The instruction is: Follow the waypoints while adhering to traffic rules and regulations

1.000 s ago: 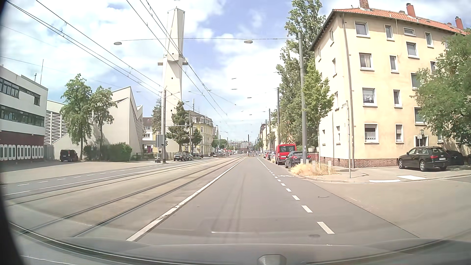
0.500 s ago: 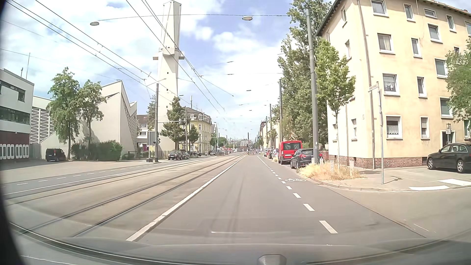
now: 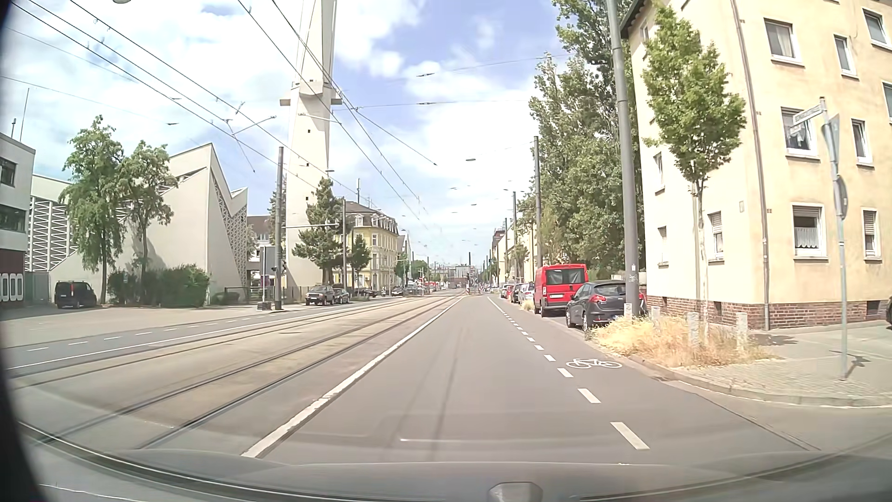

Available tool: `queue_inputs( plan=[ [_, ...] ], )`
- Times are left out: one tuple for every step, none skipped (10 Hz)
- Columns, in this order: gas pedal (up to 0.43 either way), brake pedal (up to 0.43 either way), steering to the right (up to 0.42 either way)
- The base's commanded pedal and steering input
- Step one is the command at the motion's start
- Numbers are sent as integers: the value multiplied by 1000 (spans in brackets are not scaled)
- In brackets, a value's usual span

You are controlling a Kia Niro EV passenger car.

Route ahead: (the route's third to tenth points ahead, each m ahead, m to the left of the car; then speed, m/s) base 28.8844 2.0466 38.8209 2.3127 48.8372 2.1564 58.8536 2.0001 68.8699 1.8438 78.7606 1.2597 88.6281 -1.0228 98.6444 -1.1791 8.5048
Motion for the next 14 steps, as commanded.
queue_inputs(
  plan=[
    [79, 24, 0],
    [79, 24, 0],
    [79, 24, 0],
    [79, 24, 0],
    [79, 24, 0],
    [79, 24, 0],
    [79, 24, 0],
    [79, 24, 1],
    [79, 24, 1],
    [79, 24, 0],
    [79, 24, 1],
    [79, 24, 1],
    [79, 30, 1],
    [79, 24, 1]
  ],
)
